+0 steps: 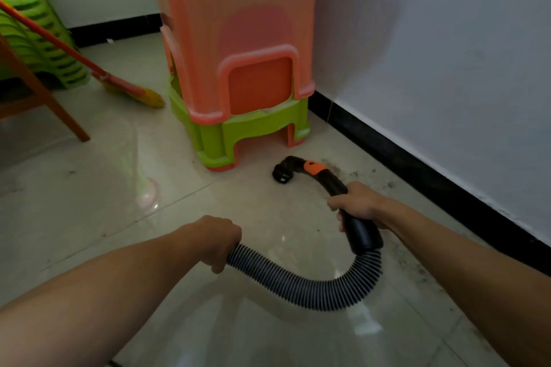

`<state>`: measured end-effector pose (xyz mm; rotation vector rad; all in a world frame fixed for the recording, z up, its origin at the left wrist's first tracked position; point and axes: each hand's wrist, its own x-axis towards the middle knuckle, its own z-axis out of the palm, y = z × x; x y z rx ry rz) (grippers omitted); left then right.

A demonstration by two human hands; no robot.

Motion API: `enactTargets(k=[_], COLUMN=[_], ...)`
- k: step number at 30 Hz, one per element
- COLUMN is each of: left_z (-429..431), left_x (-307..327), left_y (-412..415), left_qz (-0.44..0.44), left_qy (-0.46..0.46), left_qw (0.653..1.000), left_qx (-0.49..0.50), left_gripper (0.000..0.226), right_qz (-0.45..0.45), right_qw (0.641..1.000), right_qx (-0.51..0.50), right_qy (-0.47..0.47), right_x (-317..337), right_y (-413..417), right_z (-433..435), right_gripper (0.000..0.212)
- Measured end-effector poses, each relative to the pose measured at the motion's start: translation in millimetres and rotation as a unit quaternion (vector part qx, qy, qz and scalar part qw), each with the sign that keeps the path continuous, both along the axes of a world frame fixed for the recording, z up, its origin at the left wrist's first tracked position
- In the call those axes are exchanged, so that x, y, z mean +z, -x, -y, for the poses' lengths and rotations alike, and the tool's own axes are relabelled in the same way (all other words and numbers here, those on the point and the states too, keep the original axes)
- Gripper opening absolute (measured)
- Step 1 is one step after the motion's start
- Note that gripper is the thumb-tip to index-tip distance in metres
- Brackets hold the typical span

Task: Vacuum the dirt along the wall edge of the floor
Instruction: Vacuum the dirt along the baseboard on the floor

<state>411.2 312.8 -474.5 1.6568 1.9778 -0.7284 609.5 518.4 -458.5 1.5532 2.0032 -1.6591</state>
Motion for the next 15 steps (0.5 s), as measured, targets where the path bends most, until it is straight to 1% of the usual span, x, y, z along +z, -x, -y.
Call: enactTargets(k=[5,9,11,13,15], left_z=[-11,-17,-18,-17,-15], left_x=[9,12,12,11,10], left_y=[2,-1,-1,0,1], left_qz=[-0.012,-0.012,-0.012,-0.007,-0.002], left_qy=[-0.020,-0.041,-0.046,-0.046,-0.045], left_qw=[1.000,0.999,0.998,0.998,0.998], left_qx=[0.019,0.027,0.033,0.041,0.043], left_gripper=[0.041,0.042,0.043,0.043,0.041], right_qz=[-0.043,-0.067,-0.067,-0.054,-0.033], right_qw=[0.990,0.981,0.977,0.977,0.983], right_qx=[-0.128,-0.176,-0.202,-0.208,-0.179], right_qy=[-0.045,-0.046,-0.029,-0.009,-0.007], right_x=[-4,1,-4,-7,-11], right_y=[-17,-20,-20,-20,-18], right_z=[-29,-51,-60,-61,-57], right_gripper=[0.033,0.033,0.033,0.030,0.031])
